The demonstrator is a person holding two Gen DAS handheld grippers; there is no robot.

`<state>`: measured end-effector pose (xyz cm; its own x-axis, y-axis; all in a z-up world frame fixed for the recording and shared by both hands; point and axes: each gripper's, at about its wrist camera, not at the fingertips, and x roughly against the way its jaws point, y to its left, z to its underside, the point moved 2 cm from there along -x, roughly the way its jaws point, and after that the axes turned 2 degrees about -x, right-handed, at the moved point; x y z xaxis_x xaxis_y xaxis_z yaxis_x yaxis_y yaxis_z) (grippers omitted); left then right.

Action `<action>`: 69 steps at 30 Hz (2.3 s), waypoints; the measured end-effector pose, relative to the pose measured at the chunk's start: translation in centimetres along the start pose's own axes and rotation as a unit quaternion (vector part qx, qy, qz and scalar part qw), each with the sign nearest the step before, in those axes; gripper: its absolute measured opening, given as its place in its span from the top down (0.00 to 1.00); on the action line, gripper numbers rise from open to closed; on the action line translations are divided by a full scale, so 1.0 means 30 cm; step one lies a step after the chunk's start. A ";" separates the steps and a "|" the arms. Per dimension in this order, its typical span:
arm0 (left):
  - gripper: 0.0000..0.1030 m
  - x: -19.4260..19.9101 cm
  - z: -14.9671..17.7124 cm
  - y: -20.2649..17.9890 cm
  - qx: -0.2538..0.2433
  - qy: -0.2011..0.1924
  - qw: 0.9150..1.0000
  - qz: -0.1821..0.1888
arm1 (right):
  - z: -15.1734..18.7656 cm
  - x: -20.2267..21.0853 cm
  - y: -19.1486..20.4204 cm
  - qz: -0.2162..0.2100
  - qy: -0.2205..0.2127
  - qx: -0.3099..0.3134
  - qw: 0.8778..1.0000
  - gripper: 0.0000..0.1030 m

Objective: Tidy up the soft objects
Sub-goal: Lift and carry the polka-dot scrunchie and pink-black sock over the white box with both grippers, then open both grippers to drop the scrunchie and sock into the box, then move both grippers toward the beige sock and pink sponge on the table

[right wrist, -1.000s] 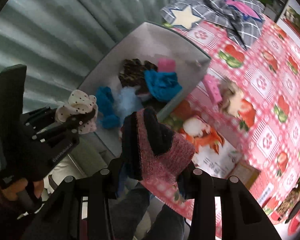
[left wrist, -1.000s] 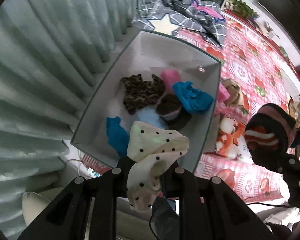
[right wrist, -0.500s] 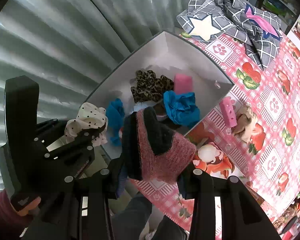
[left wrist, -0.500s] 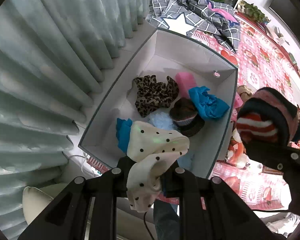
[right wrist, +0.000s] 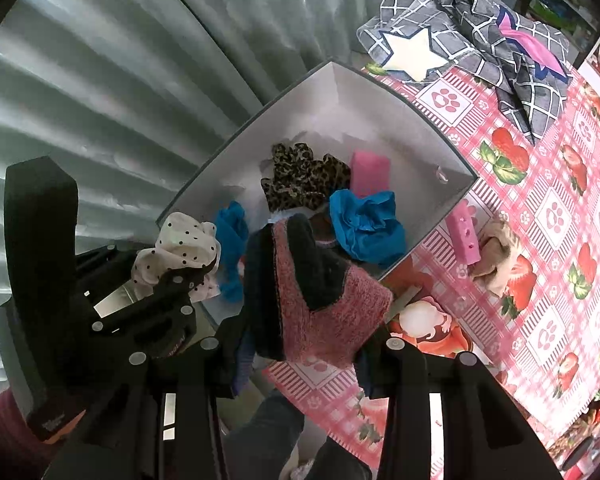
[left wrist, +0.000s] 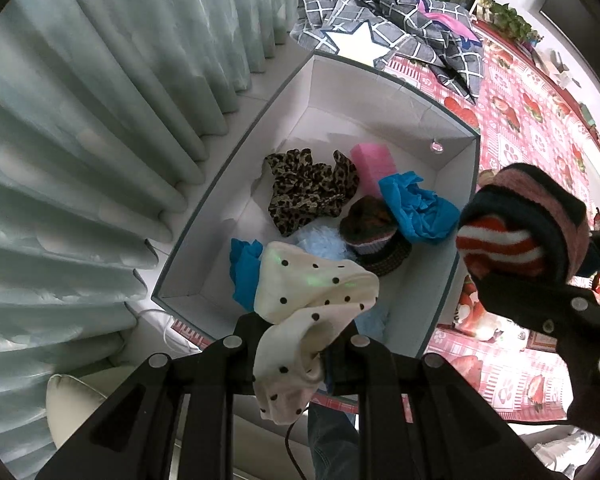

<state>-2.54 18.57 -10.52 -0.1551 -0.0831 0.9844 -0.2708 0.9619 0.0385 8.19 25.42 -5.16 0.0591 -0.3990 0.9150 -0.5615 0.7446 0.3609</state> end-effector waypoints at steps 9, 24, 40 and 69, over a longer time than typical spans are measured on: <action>0.79 -0.005 -0.006 0.002 0.001 0.002 1.000 0.000 | -0.010 -0.011 0.006 -0.003 0.001 0.002 1.000 0.59; 0.22 0.004 -0.007 -0.014 0.003 -0.003 1.000 0.010 | -0.043 -0.022 -0.012 -0.040 -0.012 -0.014 0.999 0.34; 0.06 0.107 -0.085 -0.143 0.004 -0.028 0.995 0.096 | 0.047 0.204 -0.378 -0.101 -0.049 -0.159 0.981 0.00; 0.06 0.022 -0.055 -0.518 -0.079 0.039 0.991 0.097 | -0.130 -0.238 -0.783 -0.047 0.150 -0.166 0.974 0.00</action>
<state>3.14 4.02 -10.17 -0.1138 0.1212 0.9861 -0.0893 0.9873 -0.1317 24.17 12.87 -19.48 0.3639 -0.3372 0.8683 -0.2471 0.8638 0.4390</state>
